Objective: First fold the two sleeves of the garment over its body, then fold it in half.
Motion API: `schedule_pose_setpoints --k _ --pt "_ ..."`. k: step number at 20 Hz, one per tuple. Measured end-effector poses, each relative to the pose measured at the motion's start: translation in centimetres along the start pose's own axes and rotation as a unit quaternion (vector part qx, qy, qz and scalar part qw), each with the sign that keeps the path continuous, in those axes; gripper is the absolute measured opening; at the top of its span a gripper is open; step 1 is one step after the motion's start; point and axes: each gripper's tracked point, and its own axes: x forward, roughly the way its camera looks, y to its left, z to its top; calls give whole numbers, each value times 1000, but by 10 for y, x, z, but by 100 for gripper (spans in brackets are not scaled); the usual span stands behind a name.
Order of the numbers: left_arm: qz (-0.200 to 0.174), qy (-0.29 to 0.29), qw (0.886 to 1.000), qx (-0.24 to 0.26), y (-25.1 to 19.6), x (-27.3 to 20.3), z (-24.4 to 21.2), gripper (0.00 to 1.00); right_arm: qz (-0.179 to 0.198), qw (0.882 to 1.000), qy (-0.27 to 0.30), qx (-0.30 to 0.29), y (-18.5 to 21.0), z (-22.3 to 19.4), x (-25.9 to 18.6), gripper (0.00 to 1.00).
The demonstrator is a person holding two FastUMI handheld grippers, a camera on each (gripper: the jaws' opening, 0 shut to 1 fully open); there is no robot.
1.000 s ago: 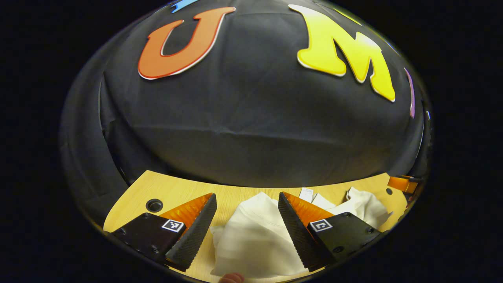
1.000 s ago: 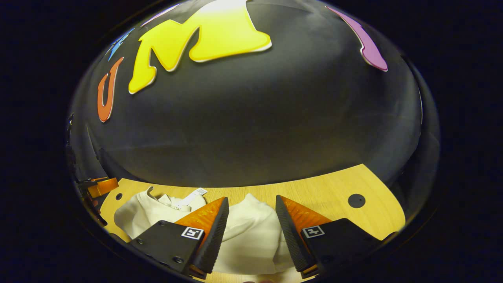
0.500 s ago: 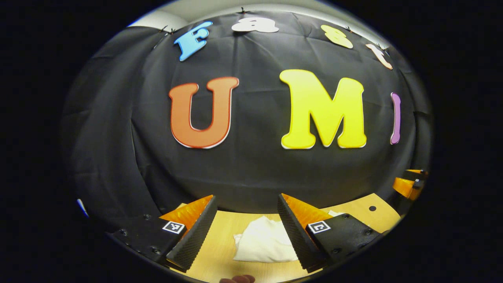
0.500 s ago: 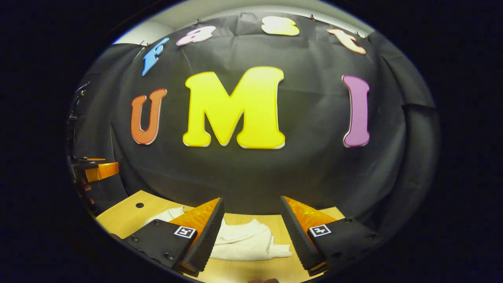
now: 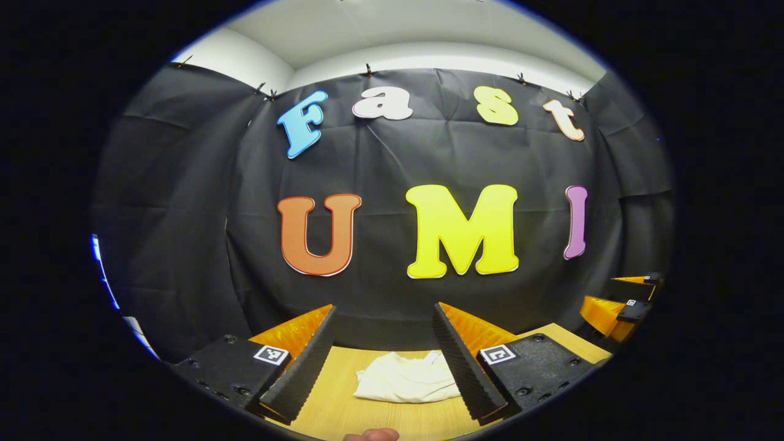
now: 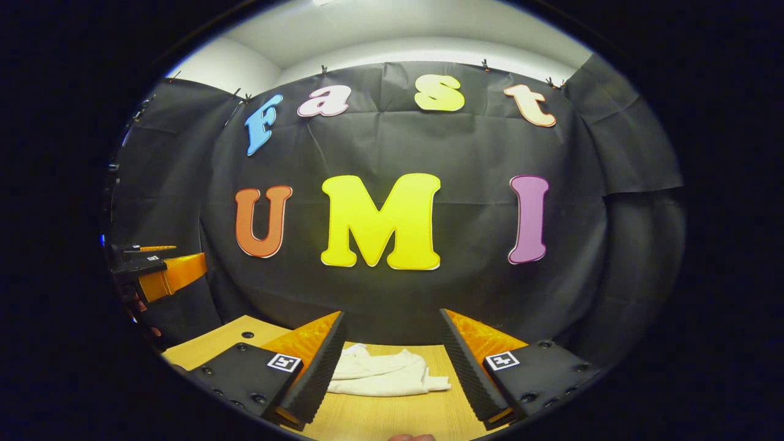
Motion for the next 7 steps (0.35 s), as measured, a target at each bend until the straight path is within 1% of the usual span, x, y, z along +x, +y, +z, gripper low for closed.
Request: schedule_pose_setpoints --k 2,3,4,6,7 --pt "-8 4 1000 -4 -8 -16 -7 97 -7 1000 -10 -6 -3 0 -14 93" --pt "-15 5 1000 -5 -12 -21 -9 97 -4 1000 -12 -8 -1 -1 -17 93" --pt "-21 8 1000 -4 -17 -24 -12 98 -1 1000 -9 -9 0 -5 -19 93" --pt "-20 9 1000 8 -19 -25 -15 98 6 1000 3 -4 3 -12 -23 93" --pt "-19 8 1000 12 -18 -24 -16 88 3 1000 7 -2 3 -12 -21 93"
